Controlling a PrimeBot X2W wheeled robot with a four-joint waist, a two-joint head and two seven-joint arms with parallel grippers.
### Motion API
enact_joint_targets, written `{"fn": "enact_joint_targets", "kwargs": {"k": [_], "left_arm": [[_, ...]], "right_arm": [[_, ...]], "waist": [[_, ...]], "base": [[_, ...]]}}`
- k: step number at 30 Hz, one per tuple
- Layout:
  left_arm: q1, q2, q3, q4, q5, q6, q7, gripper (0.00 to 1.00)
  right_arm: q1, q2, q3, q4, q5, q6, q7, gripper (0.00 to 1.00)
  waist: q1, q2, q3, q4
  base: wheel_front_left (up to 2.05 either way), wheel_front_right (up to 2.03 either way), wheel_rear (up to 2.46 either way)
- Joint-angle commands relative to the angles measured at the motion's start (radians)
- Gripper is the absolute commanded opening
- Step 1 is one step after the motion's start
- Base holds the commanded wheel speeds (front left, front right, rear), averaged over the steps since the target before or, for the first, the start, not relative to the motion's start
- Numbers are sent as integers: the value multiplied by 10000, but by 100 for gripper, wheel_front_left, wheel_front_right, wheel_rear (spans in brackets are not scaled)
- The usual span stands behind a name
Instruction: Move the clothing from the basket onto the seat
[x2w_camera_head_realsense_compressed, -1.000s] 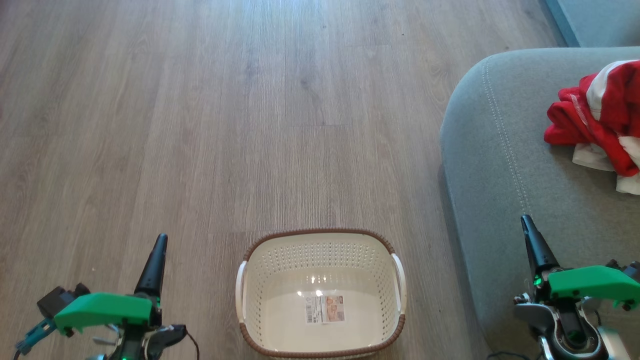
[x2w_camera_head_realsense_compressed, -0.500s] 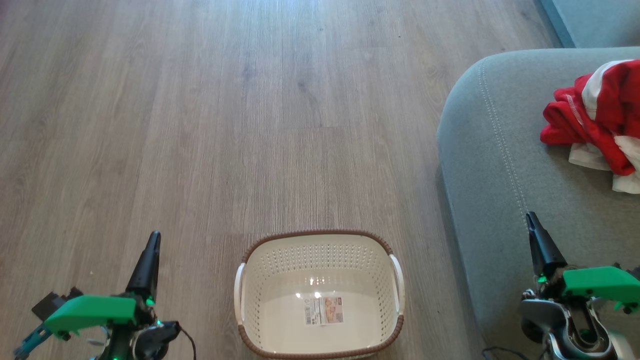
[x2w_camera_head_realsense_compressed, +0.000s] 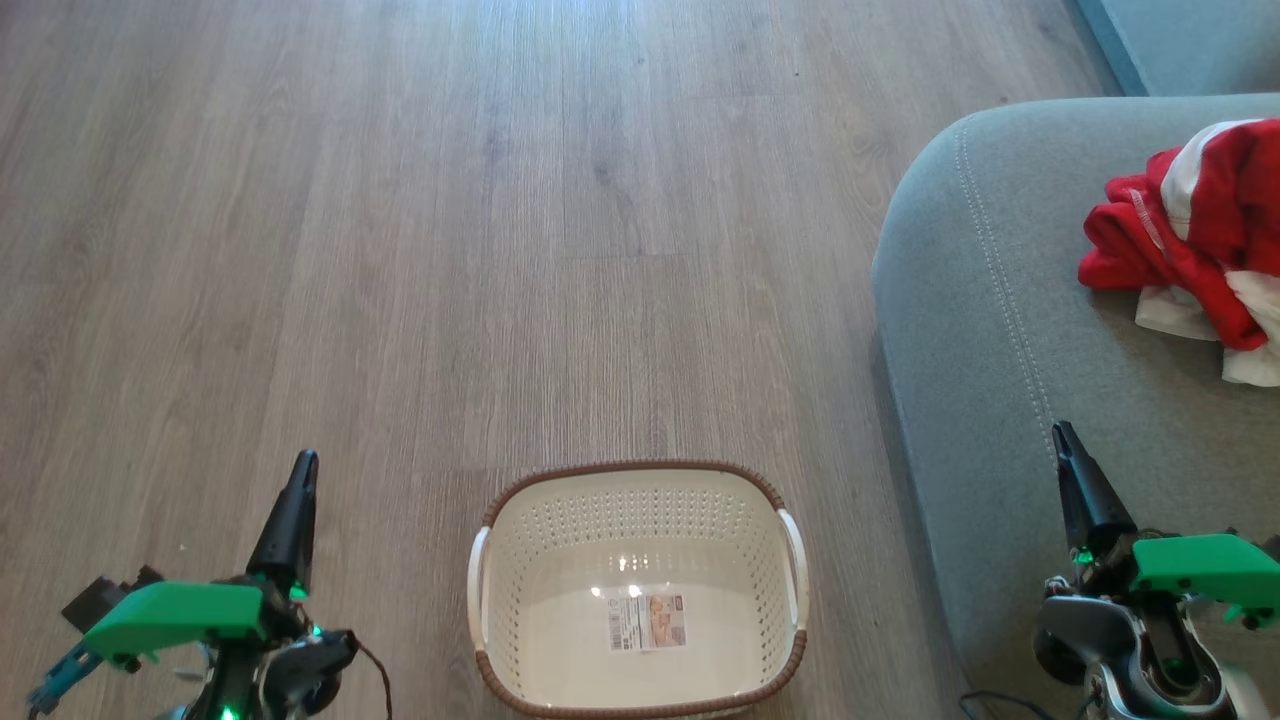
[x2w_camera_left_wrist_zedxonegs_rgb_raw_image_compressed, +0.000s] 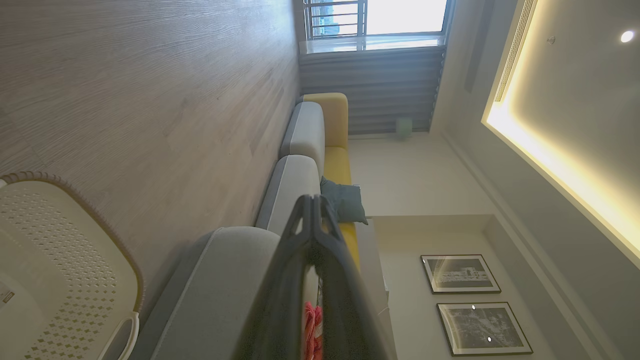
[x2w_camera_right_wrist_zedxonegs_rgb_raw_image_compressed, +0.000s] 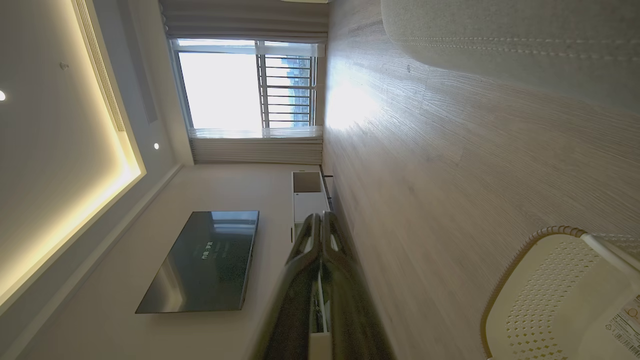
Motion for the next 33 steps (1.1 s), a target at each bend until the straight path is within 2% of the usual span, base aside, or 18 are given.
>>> {"fn": "enact_joint_targets", "kwargs": {"k": [1,33], "left_arm": [[-468,62,406,-318,-67,-90,59,0],[-469,53,419,-319,-55,-90,70,0]], "right_arm": [[-374,-30,162,-389,54,0,68,0],[-374,-30,167,-389,57,0,65,0]], "waist": [[0,0,0,1],[0,0,0,1]], "base": [[0,0,0],[0,0,0]]}}
